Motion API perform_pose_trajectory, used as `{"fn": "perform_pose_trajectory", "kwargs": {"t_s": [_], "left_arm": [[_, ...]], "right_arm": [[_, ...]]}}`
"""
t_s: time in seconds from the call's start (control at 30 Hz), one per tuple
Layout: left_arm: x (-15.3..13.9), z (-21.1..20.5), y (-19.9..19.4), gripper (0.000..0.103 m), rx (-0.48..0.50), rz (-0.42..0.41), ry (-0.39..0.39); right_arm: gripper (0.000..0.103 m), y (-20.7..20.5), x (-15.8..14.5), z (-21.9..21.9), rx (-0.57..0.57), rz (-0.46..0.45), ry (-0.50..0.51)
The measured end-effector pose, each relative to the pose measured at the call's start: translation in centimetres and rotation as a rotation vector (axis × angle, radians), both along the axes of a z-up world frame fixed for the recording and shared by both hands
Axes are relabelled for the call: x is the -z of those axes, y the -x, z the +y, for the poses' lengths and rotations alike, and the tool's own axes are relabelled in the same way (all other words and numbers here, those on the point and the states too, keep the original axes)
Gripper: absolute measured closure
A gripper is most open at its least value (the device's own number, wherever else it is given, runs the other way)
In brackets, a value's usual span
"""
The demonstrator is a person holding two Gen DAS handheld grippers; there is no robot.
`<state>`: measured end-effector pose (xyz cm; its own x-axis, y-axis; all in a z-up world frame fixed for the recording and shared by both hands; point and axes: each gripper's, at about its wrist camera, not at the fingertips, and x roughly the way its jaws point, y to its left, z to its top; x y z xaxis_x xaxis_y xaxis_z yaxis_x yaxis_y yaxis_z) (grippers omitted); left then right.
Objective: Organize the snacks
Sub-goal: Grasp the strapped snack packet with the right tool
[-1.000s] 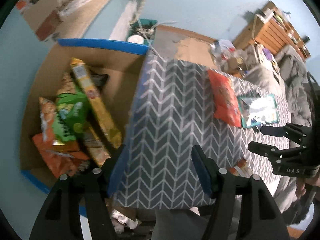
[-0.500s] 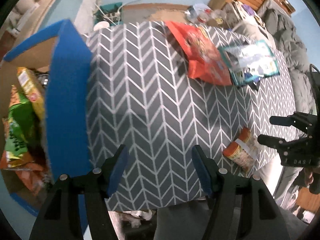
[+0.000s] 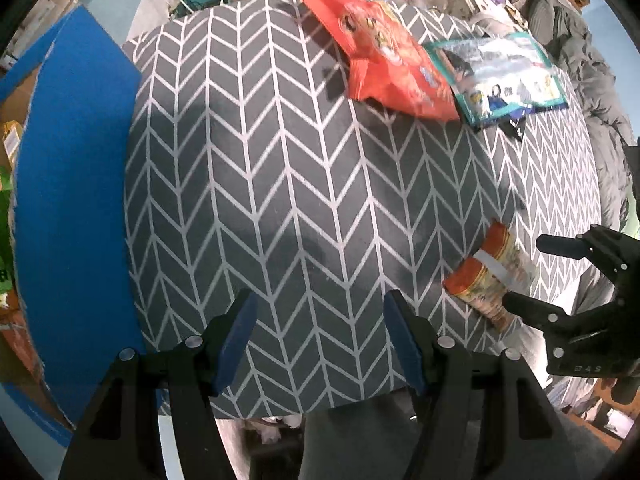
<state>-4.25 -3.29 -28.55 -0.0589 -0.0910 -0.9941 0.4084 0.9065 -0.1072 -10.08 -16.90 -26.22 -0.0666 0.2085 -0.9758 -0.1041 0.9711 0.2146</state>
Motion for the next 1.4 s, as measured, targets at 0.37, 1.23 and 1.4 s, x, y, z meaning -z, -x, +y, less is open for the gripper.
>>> {"fn": "perform_pose_trajectory", "kwargs": {"t_s": [0.37,1.23,1.4], "left_arm": [[1.2,0.4,1.7,0.032,-0.021,0.038,-0.018],[-0.4,-4.6,-3.9,0.027,-0.063,0.017,0.005],[-0.8,-6.1,-7.4,0.026,-0.106,-0.005,0.016]], "right_arm": [[0.025,1.5,2.4,2.6,-0.067,0.000,0.072],[0.062,-2.3,2.9,-4.0,0.215,-0.087,-0.033],[0.062,-3.6,2.4,-6.2,0.266,-0.102,-0.049]]}}
